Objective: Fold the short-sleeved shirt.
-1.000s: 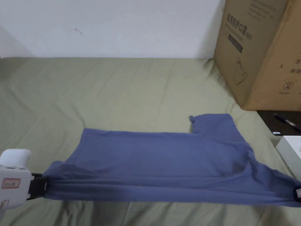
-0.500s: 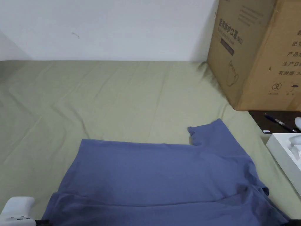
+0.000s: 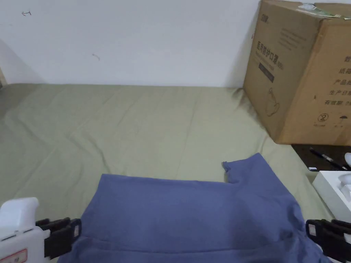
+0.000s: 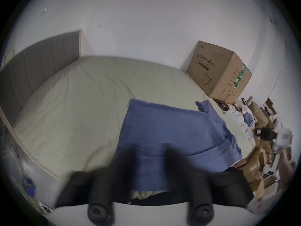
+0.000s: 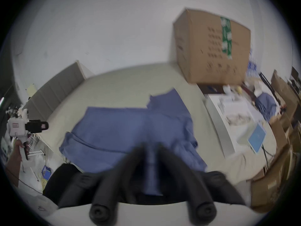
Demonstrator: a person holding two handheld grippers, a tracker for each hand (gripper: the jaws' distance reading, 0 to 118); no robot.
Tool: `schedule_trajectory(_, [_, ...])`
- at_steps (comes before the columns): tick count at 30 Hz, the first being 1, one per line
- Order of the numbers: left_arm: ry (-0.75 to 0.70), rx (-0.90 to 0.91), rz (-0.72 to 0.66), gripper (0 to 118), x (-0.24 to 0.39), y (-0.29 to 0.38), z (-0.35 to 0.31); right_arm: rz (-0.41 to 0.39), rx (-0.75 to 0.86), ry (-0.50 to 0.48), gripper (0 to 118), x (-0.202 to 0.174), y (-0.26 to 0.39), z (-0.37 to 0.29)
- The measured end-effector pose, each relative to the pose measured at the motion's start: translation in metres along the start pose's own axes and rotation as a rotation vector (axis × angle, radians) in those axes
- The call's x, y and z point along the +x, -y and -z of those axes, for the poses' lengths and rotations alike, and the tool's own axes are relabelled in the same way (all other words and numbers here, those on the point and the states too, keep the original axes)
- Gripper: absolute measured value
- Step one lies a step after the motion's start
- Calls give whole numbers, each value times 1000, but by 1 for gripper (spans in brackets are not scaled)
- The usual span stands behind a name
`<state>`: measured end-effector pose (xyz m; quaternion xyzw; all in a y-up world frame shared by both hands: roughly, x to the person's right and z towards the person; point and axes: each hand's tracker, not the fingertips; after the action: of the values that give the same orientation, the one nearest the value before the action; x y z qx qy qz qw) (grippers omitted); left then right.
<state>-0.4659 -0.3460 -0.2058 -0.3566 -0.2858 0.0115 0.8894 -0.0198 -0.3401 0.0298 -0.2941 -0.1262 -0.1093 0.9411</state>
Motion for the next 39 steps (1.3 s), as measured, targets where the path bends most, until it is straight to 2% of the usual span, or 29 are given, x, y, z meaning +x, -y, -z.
schedule_trajectory(2, [-54, 37, 59, 0, 11, -1, 4, -10, 44, -40, 2, -14, -2, 1])
schedule_trajectory(4, [-16, 33, 64, 0, 13, -7, 8, -7, 46, -105, 2, -23, -8, 5])
schedule_trajectory(8, [4, 53, 61, 0, 14, -41, 29, -33, 61, -94, 1, -25, -20, 18])
schedule_trajectory(10, [-10, 2, 67, 0, 9, -77, 60, -48, 68, -94, 1, -25, -26, 28])
schedule_trajectory(13, [39, -150, -35, 0, -18, -124, 129, -98, 49, -86, 1, -22, -32, 45])
schedule_trajectory(15, [60, -208, -20, 0, -27, -149, 178, -142, 39, -57, 1, -20, -33, 56])
schedule_trajectory(19, [47, -341, -1, 2, -48, -166, 269, -113, -1, -59, 1, -10, -32, 80])
schedule_trajectory(20, [36, -372, -1, 17, -54, -166, 286, -92, -15, -67, 1, -7, -31, 85])
schedule_trajectory(21, [12, -413, 5, 51, -59, -166, 304, -62, -34, -76, 1, -4, -30, 90])
schedule_trajectory(22, [-10, -443, 8, 99, -58, -164, 316, -41, -49, -87, 1, -1, -29, 95])
schedule_trajectory(23, [-55, -463, 30, 118, -60, -160, 328, -26, -62, -99, 1, 2, -29, 99])
schedule_trajectory(26, [-115, -488, 63, 115, -72, -154, 356, -20, -77, -93, 1, 5, -25, 109])
schedule_trajectory(29, [-113, -543, 66, 113, -78, -145, 372, -22, -102, -91, 1, 9, -20, 120])
schedule_trajectory(31, [-69, -532, 78, 94, -101, -140, 394, -18, -123, -87, 1, 10, -16, 126])
schedule_trajectory(33, [-124, -514, 171, 81, -97, -137, 397, -11, -138, -87, 1, 9, -14, 129])
schedule_trajectory(34, [-120, -500, 201, 65, -48, -130, 350, -5, -144, -94, 1, 9, -12, 130])
schedule_trajectory(35, [-87, -495, 209, 46, -41, -129, 343, 1, -147, -100, 1, 9, -12, 131])
schedule_trajectory(36, [-74, -485, 220, 17, -34, -130, 336, 6, -148, -104, 1, 9, -11, 131])
schedule_trajectory(37, [-36, -476, 227, 2, -27, -129, 329, 10, -146, -106, 1, 9, -11, 131])
schedule_trajectory(39, [-4, -480, 232, 2, -30, -132, 329, 13, -139, -102, 1, 9, -13, 131])
